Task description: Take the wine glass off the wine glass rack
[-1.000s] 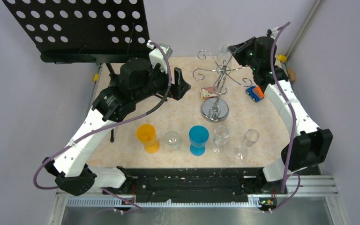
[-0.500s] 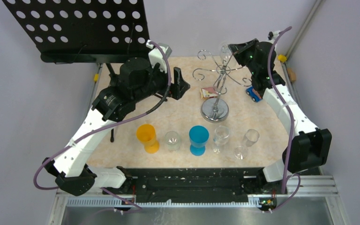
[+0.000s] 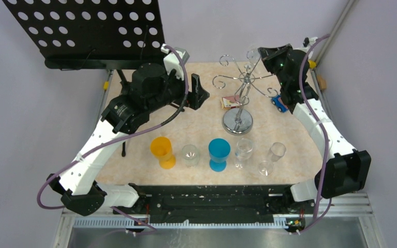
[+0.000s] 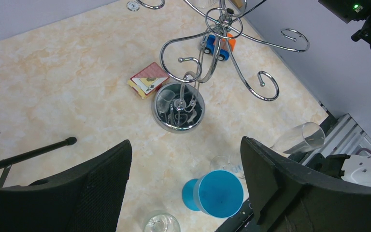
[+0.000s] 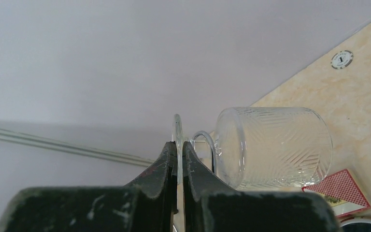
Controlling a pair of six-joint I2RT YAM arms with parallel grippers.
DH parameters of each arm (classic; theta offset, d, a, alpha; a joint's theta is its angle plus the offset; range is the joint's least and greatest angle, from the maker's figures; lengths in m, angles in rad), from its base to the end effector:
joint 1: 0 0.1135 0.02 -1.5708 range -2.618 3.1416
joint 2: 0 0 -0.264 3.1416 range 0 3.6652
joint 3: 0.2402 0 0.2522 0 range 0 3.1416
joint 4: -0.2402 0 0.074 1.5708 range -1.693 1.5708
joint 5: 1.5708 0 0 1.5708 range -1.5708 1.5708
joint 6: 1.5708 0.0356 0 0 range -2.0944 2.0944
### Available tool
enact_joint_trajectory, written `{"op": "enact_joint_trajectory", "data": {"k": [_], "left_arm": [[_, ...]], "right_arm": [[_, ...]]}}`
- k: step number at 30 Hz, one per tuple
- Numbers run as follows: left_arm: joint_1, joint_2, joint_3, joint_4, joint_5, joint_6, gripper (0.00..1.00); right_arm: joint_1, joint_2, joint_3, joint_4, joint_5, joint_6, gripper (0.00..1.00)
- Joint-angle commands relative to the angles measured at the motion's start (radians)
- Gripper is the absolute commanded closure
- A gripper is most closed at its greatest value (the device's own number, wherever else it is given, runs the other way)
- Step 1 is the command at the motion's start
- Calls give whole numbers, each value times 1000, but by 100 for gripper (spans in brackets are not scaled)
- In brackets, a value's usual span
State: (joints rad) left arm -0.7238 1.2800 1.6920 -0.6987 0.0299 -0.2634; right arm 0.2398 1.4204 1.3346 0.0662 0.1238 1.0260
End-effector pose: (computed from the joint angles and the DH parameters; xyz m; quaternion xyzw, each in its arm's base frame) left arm 0.1865 -0.1663 0.4885 0.1914 0.7776 -0.2942 0.5216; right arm 0.3303 0.0762 0.4112 0.3130 0.6417 0.3777 0.5896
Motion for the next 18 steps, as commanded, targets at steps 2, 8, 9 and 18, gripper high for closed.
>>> {"op": "enact_joint_trajectory", "data": {"k": [2, 8, 9, 18], "left_arm": [[7, -16, 5, 54, 11, -4, 14], [6, -12, 5, 54, 14, -6, 14], [8, -12, 5, 54, 14, -7, 14], [9, -12, 2, 59, 15, -8, 14]], "right_arm": [[-6, -80, 39, 23, -13, 47, 100], [-4, -107, 21, -14, -4, 66, 100], [-4, -112, 18, -12, -7, 66, 100], [25, -80, 68, -84, -117, 119, 100]]}}
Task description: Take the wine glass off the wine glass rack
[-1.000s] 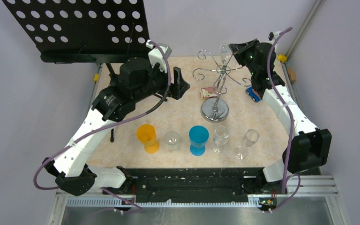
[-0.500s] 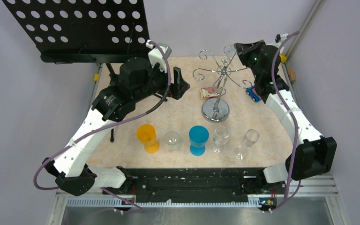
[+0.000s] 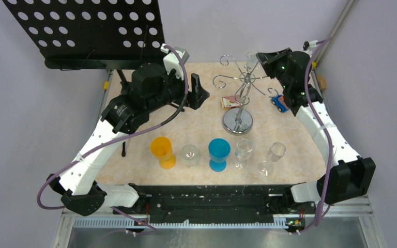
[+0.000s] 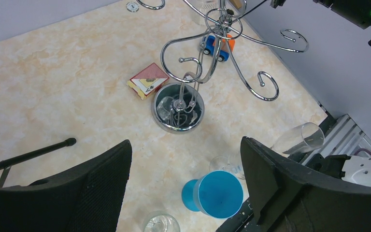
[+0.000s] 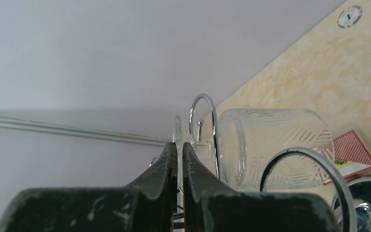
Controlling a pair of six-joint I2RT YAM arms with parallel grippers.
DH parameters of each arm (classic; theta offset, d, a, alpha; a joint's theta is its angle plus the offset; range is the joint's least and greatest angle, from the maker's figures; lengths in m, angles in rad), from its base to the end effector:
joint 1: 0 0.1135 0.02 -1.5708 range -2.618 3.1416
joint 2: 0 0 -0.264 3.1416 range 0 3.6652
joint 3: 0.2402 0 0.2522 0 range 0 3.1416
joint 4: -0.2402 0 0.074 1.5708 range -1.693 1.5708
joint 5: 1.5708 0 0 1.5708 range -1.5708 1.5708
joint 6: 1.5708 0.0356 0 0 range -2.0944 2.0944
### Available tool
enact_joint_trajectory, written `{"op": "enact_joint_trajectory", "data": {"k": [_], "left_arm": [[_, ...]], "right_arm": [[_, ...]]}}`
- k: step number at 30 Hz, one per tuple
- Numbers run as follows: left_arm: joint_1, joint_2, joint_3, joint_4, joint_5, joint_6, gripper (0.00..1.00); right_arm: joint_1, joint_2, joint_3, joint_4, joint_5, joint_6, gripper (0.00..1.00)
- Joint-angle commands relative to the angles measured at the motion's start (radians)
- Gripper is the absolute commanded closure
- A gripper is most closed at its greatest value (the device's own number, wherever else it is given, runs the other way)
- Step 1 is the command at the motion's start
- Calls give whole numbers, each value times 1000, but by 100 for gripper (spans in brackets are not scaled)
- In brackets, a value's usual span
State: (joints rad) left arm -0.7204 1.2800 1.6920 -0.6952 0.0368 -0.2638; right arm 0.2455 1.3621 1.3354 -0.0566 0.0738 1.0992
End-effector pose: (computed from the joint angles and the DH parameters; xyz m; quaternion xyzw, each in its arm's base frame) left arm 0.1870 -0.1659 0.4889 0.1917 0.7764 -0.2965 0.5220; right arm 0.3119 0.0754 0.4161 0.3272 0.6591 0.4002 0.5462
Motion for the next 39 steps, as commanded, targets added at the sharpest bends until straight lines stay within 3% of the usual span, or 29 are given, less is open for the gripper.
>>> {"op": "enact_joint_trajectory", "data": {"k": [1, 16, 28, 33, 35, 39], "left_arm": [[5, -12, 2, 56, 8, -8, 14], [8, -28, 4, 59, 1, -16, 14], [10, -29, -11, 137, 32, -97, 14], [13, -40, -20, 209, 51, -184, 13], [12, -47, -37, 274, 108, -217, 6], [14, -63, -88, 423, 229, -319, 4]], "right_arm": [[27, -17, 68, 47, -69, 52, 100], [59, 107, 67, 396, -169, 94, 100], [53, 237, 258, 587, -193, 113, 100], [53, 193, 295, 586, -192, 143, 100], [53, 153, 288, 575, -190, 155, 100], [53, 41, 242, 541, -176, 172, 100]]}}
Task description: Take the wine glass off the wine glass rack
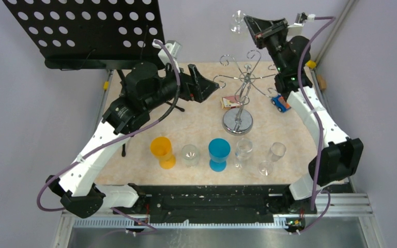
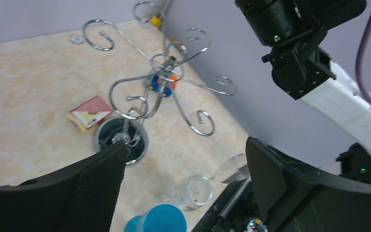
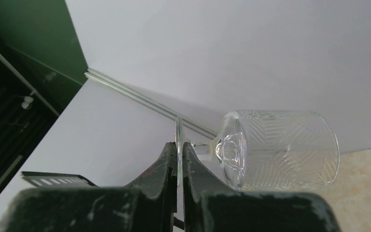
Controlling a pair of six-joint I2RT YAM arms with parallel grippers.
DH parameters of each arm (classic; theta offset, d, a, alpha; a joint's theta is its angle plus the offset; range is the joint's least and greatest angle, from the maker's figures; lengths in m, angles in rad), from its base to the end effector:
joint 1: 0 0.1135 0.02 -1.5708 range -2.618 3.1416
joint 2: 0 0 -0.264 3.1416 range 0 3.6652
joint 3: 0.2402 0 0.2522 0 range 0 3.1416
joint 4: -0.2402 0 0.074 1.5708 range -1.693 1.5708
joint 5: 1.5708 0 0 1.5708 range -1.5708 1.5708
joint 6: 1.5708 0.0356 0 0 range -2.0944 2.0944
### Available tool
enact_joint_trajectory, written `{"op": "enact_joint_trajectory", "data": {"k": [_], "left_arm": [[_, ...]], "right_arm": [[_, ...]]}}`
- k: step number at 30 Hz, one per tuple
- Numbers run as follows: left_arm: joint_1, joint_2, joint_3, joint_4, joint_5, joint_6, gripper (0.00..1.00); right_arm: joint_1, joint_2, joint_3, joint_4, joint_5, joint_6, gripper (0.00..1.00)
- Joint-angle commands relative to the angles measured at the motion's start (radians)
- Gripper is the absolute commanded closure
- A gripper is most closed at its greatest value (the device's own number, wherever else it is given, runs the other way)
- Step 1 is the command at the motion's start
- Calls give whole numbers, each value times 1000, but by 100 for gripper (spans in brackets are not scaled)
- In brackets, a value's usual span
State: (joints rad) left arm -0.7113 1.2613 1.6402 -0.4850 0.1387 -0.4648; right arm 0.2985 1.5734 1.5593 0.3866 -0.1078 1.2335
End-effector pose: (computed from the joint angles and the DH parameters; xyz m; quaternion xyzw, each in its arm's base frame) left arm 0.1889 -0.1693 0.4997 0.1372 0.7305 -0.4129 0.5264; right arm 0.3509 0.1120 0.4739 0.2141 0.5227 0.5936 0.5732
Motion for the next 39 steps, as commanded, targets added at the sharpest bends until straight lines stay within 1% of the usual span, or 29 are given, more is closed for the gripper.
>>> {"op": "enact_joint_trajectory", "data": {"k": [1, 5, 10, 16, 18, 21, 25, 39], "left_arm": [[6, -47, -47, 246, 148, -151, 4], [7, -59, -110, 403, 197, -310, 3], [7, -44, -207, 675, 238, -523, 4], [7, 79, -196, 949, 344, -753, 6], [7, 115, -186, 1061, 370, -816, 7], [5, 157, -166, 1158, 403, -881, 9], [3, 176, -156, 1184, 415, -894, 11], [4, 138, -172, 978, 350, -765, 12]], "right_arm": [[-1, -201, 6, 89, 8, 41, 100], [0, -339, -53, 20, 25, 81, 100], [1, -470, -123, -13, 19, 177, 100], [0, -570, -188, -18, -37, 299, 100], [0, -593, -225, 17, -71, 368, 100], [0, -611, -277, 77, -122, 451, 100], [1, -631, -319, 93, -150, 508, 100], [0, -671, -297, 43, -137, 475, 100]]}}
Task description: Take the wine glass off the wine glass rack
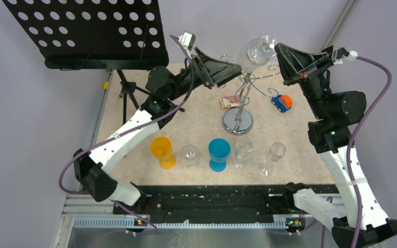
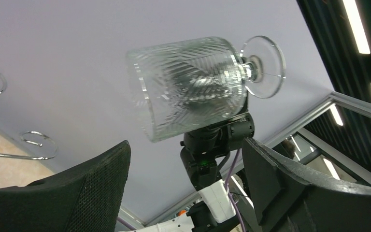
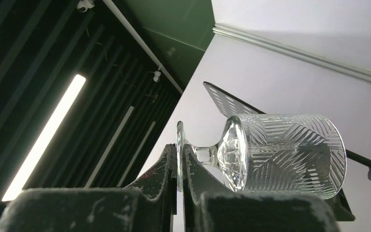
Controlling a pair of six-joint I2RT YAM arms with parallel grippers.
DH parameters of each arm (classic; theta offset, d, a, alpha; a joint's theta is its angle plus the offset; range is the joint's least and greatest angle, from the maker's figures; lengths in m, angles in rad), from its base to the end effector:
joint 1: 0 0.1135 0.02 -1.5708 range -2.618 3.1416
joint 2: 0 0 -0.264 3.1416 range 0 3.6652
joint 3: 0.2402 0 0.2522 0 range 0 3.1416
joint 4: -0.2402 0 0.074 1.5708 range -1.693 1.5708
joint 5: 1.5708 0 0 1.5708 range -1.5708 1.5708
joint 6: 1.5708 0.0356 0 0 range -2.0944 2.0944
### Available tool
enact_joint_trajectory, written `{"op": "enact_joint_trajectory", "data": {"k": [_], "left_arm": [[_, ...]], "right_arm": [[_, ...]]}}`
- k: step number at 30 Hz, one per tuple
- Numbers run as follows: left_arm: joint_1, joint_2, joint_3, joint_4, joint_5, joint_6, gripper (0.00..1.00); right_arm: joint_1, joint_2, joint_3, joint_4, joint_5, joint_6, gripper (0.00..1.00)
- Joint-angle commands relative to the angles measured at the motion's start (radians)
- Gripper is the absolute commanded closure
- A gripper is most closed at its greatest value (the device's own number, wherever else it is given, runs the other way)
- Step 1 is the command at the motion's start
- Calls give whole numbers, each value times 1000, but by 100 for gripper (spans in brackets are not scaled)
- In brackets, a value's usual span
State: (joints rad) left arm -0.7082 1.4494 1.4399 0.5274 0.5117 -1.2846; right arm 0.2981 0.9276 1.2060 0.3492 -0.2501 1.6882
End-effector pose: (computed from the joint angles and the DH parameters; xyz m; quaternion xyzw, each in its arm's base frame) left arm 0.2354 -0.2245 0.4852 0.0716 0.5282 -0.7713 0.3477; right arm 0.1585 0.0579 0.5135 0.2033 0.4173 0.7714 0.4352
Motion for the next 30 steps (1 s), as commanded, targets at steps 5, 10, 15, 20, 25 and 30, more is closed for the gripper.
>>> {"op": "enact_joint_trajectory", "data": {"k": [5, 10, 15, 20, 25, 30], "left_arm": [[1, -38, 51, 2, -27, 74, 12], [1, 14, 98, 127, 34, -11, 14], [0, 41, 117, 267, 83, -140, 22], [-1, 27, 114, 325, 98, -197, 37], [-1, 17, 116, 356, 101, -225, 48], [-7, 27, 138, 400, 110, -277, 73]], "right_arm": [[1, -38, 73, 39, 1, 25, 100], [1, -53, 61, 41, 5, 63, 100], [0, -61, 18, 57, 12, 96, 100], [1, -67, -20, 71, 46, 105, 100], [1, -57, -49, 76, 40, 119, 100], [2, -56, -102, 96, 36, 167, 100]]}}
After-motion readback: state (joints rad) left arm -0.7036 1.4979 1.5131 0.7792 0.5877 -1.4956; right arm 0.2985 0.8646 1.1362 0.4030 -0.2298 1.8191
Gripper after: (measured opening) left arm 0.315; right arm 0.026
